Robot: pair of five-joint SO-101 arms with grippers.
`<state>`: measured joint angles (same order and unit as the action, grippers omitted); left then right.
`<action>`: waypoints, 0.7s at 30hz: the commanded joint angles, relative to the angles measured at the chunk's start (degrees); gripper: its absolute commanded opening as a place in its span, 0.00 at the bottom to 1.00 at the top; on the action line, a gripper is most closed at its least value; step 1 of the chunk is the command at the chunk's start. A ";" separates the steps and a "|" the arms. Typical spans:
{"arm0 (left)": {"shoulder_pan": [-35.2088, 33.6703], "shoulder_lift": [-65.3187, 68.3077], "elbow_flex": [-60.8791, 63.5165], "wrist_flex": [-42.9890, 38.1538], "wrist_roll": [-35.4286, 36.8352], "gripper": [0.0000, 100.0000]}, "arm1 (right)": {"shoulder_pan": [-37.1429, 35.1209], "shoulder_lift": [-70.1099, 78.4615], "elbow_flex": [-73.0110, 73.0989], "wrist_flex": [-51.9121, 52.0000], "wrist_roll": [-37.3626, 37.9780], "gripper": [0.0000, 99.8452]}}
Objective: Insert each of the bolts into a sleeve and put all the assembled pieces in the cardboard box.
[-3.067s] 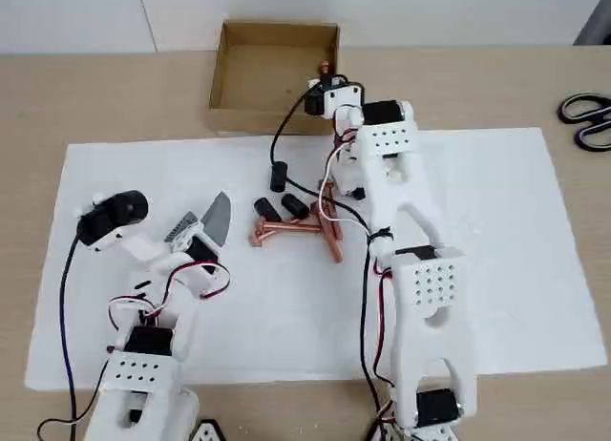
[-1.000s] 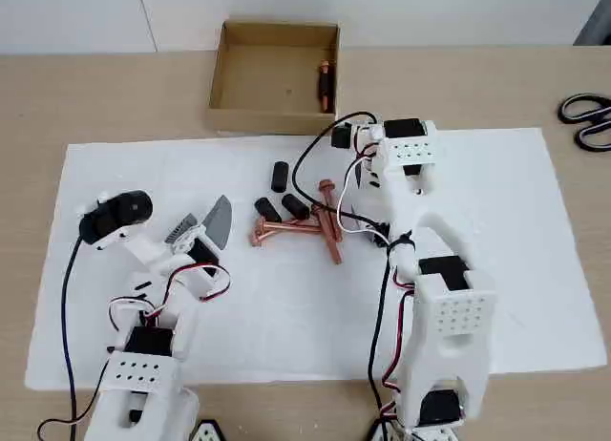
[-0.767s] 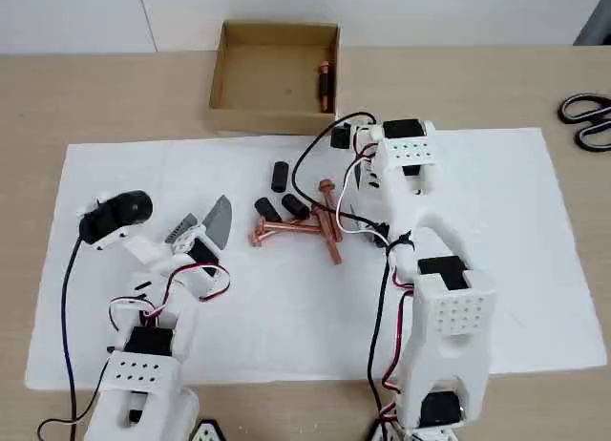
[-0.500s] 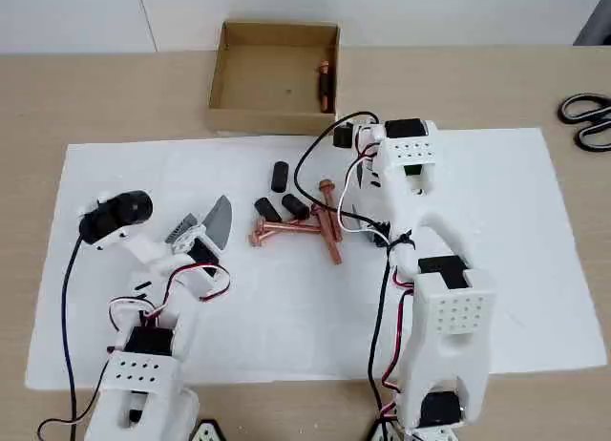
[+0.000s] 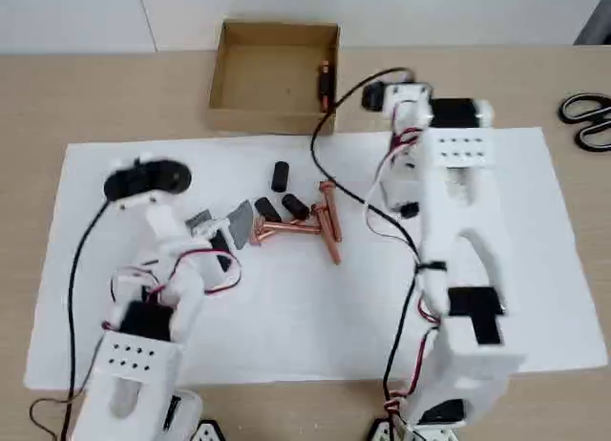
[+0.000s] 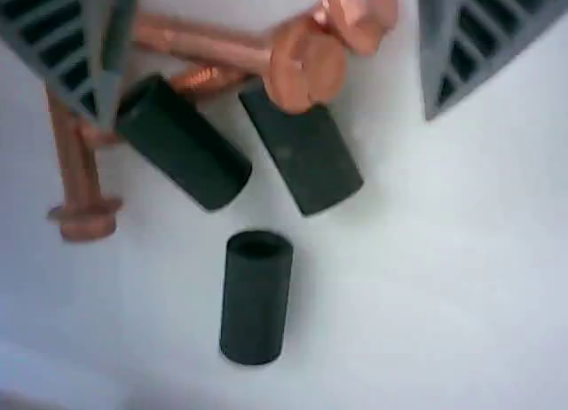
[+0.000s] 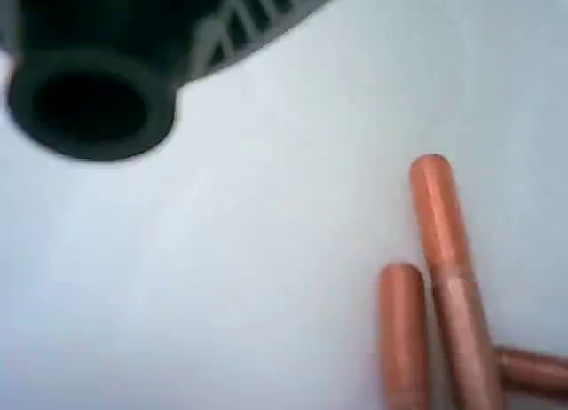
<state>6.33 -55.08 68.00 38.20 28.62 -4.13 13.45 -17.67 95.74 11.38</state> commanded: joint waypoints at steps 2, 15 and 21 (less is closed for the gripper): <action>0.26 7.30 -13.32 8.53 -4.57 0.22 | 2.59 -6.81 -0.18 0.66 0.62 0.00; 0.26 52.84 -57.89 35.43 -8.79 0.22 | 6.37 -13.93 6.24 0.57 0.70 0.00; 4.31 64.26 -74.68 40.62 -9.14 0.21 | 6.46 -14.29 6.33 0.40 0.79 0.00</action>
<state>7.82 6.46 1.80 75.65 20.09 1.67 2.64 -11.43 96.09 11.47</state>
